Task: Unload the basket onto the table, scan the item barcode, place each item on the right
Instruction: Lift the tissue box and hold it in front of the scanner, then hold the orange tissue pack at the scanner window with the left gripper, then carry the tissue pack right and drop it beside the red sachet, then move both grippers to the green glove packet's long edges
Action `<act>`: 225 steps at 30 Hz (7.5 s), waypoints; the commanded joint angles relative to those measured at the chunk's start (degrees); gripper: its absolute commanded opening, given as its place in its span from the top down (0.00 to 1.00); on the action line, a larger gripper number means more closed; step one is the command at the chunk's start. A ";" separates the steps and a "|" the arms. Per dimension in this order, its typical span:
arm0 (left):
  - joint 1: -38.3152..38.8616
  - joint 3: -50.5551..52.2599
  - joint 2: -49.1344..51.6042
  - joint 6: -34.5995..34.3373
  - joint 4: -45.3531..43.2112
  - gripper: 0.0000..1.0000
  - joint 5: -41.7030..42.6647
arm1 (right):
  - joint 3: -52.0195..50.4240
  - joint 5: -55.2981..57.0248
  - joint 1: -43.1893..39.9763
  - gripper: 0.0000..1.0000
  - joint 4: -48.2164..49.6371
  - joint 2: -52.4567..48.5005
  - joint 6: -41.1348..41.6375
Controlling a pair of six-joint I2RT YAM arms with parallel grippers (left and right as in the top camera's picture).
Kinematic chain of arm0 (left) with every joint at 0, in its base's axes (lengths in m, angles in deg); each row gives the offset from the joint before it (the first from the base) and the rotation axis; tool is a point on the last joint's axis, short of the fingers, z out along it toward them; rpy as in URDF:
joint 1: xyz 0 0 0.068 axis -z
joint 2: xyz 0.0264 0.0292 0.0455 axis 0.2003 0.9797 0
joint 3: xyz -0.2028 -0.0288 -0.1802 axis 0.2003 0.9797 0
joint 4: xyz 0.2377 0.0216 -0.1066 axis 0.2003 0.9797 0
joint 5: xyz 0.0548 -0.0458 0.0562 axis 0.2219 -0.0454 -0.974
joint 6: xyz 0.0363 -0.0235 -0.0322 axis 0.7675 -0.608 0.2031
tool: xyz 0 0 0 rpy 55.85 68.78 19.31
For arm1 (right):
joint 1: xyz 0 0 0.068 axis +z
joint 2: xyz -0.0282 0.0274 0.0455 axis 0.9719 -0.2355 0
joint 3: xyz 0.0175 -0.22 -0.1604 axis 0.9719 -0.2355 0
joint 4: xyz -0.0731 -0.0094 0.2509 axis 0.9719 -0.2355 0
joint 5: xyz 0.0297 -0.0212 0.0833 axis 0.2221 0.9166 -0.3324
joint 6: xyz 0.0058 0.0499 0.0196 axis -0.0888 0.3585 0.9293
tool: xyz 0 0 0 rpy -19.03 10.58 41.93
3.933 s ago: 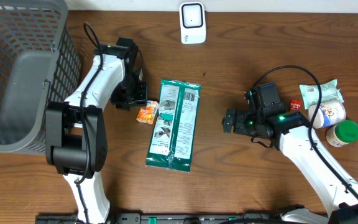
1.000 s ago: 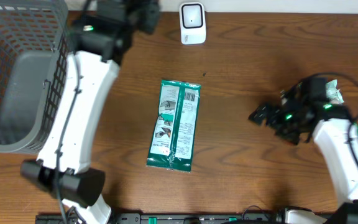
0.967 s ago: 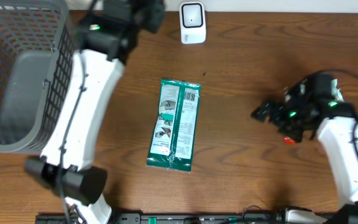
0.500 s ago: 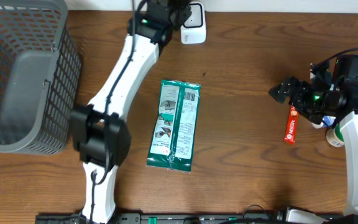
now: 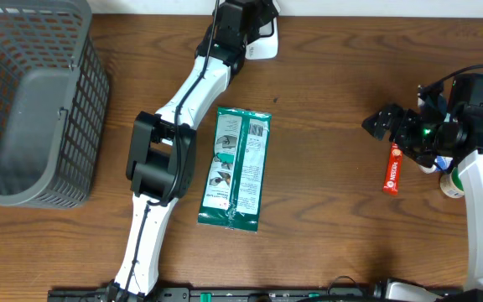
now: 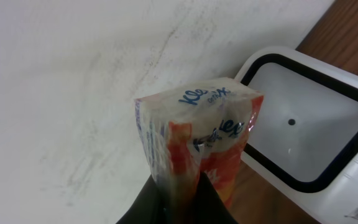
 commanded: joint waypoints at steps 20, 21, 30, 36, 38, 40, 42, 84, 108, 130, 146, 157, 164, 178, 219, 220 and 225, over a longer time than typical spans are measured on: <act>3.58 -0.57 0.50 10.60 -1.95 0.93 1.49 | 0.31 -0.63 -0.31 0.01 -0.07 -0.07 -1.09; 3.56 -0.52 0.50 10.62 -1.95 0.93 1.51 | 0.31 -0.46 -0.26 0.01 -0.09 -0.07 -1.11; 3.50 -0.20 0.52 10.60 -1.77 0.93 1.51 | 0.31 -0.46 -0.15 0.01 -0.07 -0.07 -1.09; 3.39 -0.20 1.44 13.31 -1.51 0.93 1.33 | 0.31 -0.46 -0.13 0.01 -0.09 -0.07 -1.09; 3.39 -0.20 1.75 14.08 -1.75 0.93 1.36 | 0.31 -0.46 -0.13 0.01 -0.09 -0.07 -1.09; 3.39 -0.20 1.81 14.08 -1.97 0.93 1.36 | 0.31 -0.46 -0.13 0.01 -0.07 -0.07 -1.09; 3.28 -0.20 1.81 14.08 -1.95 0.93 1.36 | 0.31 -0.46 -0.15 0.01 -0.09 -0.07 -1.09; 1.18 -0.09 4.26 14.10 -4.83 0.92 3.50 | 0.31 -0.46 -0.13 0.01 -0.09 -0.07 -1.09; 11.41 -0.11 -17.42 -11.19 30.18 0.93 9.73 | 0.31 -0.46 -0.13 0.01 -0.09 -0.07 -1.09; 15.28 1.84 -15.04 -52.33 48.11 0.92 46.84 | 0.96 -5.16 -1.22 0.01 -0.31 0.17 2.78; 29.38 1.84 2.82 -79.78 12.81 0.86 46.75 | 19.82 -1.60 -20.44 0.01 -23.93 0.26 -5.64; 32.61 1.84 5.70 -71.76 5.95 0.27 36.44 | 19.80 0.02 -20.39 0.01 -26.82 0.26 -9.05; 31.89 1.84 1.66 -70.53 7.54 0.23 37.29 | 19.80 0.02 -20.39 0.01 -26.73 0.26 -9.05; 19.08 1.84 -22.56 -64.13 51.39 0.22 18.29 | 19.76 -2.25 -19.47 0.11 -28.39 0.26 -8.68; -8.17 43.32 -24.02 -52.65 50.73 0.44 27.65 | -20.55 -0.66 28.06 0.03 22.62 0.26 12.02; -8.07 43.89 -24.02 -52.65 50.25 0.44 27.78 | -22.10 -0.66 28.83 0.02 25.05 0.26 13.18; -7.50 44.92 -24.02 -52.70 49.64 0.45 28.63 | -28.63 -0.68 32.17 0.01 35.54 0.26 17.25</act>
